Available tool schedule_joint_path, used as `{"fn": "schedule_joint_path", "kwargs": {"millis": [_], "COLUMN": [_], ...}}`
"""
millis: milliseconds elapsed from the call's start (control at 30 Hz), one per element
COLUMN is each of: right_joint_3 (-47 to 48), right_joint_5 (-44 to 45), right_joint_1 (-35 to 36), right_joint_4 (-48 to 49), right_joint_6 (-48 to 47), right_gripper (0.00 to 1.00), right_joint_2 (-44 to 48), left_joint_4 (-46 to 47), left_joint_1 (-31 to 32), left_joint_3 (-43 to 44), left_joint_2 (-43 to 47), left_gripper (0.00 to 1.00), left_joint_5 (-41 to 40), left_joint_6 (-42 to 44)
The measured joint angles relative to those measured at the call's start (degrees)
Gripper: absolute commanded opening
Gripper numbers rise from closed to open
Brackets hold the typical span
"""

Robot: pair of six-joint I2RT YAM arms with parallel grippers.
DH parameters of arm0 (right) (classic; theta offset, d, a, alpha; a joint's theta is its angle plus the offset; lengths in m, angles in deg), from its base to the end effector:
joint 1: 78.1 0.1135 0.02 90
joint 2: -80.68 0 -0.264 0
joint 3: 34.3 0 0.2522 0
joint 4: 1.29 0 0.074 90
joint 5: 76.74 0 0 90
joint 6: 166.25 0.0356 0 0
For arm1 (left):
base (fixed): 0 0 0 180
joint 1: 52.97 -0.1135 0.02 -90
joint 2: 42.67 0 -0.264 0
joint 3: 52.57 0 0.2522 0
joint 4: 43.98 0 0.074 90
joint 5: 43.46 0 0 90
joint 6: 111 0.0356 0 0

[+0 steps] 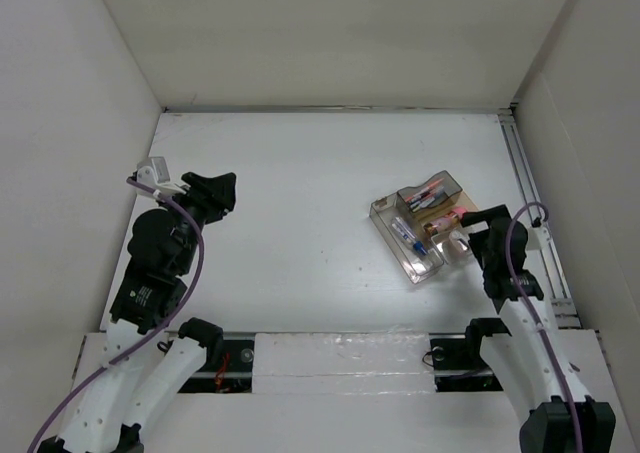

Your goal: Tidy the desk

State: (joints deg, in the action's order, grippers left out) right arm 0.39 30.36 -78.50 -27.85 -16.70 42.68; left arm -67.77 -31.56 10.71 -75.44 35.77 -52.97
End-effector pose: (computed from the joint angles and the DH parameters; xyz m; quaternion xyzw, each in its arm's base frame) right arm 0.1573 -0.0116 0.2077 0.4921 0.7042 0.1326 0.4944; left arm 0.1174 -0.0389 0.3972 -0.1307 0.6523 -0.2785 0.6928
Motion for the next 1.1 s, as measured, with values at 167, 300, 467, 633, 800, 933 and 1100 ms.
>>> {"fn": "schedule_joint_path", "kwargs": {"millis": [167, 300, 467, 633, 800, 933, 1100], "right_joint_3": [4.3, 10.1, 15.0, 16.2, 18.1, 25.7, 42.5], "right_joint_5": [-0.5, -8.5, -28.2, -45.7, -52.1, -47.2, -31.6], "right_joint_1": [0.0, 0.0, -0.1, 3.7, 16.3, 33.2, 58.7], "right_joint_4": [-2.7, -1.5, 4.4, 9.4, 10.3, 9.5, 5.2], "right_joint_6": [-2.6, -7.3, -12.3, -14.4, -17.8, -21.5, -28.2], "right_gripper": [0.98, 0.83, 0.0, 0.0, 0.0, 0.0, 0.0], "right_joint_2": [2.4, 6.1, 5.5, 0.1, -4.2, -10.9, -25.1], "left_joint_4": [0.3, 0.4, 0.4, 0.5, 1.0, 1.2, 1.3], "left_joint_1": [0.0, 0.0, 0.0, 0.0, -0.1, -0.1, -0.1], "left_joint_3": [0.0, 0.0, 0.0, 0.0, 0.0, 0.0, 0.0], "left_joint_2": [-0.7, -1.5, -1.9, -2.2, -3.1, -3.9, -4.2], "left_gripper": [0.45, 0.45, 0.45, 0.44, 0.44, 0.44, 0.44], "left_joint_5": [0.6, 1.5, 2.4, 3.3, 4.8, 6.0, 6.6], "left_joint_6": [0.2, 0.6, 1.0, 1.3, 1.6, 1.9, 2.4]}}
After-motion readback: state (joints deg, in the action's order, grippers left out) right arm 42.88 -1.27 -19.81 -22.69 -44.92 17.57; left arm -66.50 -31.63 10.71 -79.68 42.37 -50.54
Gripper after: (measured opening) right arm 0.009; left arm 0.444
